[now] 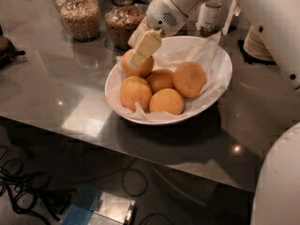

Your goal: Pick orange from white bowl

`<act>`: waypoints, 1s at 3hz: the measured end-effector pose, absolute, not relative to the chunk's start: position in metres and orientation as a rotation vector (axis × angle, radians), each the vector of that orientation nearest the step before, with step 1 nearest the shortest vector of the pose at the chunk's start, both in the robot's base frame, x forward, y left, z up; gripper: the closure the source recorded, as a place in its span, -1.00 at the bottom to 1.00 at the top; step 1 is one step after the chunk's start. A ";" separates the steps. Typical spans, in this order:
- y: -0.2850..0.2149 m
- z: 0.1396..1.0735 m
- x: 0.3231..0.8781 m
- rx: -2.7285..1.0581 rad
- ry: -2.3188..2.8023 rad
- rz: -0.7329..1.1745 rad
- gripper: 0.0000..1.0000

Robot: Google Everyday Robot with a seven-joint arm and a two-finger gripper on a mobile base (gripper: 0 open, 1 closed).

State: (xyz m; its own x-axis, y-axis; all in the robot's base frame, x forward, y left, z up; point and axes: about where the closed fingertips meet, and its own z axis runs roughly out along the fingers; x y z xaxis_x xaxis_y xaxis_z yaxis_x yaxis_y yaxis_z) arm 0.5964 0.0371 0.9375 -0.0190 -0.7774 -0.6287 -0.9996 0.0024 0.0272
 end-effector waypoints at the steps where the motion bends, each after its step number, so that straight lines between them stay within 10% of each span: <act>1: 0.036 0.938 0.598 -1.817 1.859 0.683 -0.58; 3: 0.019 0.897 0.614 -1.708 1.958 0.736 -0.52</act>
Offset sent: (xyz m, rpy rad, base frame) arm 0.0197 -0.0259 -0.0610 0.0083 0.1348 -0.1027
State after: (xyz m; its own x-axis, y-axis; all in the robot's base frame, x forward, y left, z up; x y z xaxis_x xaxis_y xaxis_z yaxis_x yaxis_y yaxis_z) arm 0.6141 0.0188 0.8973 -0.1428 -0.7568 -0.6379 -0.9896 0.0970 0.1064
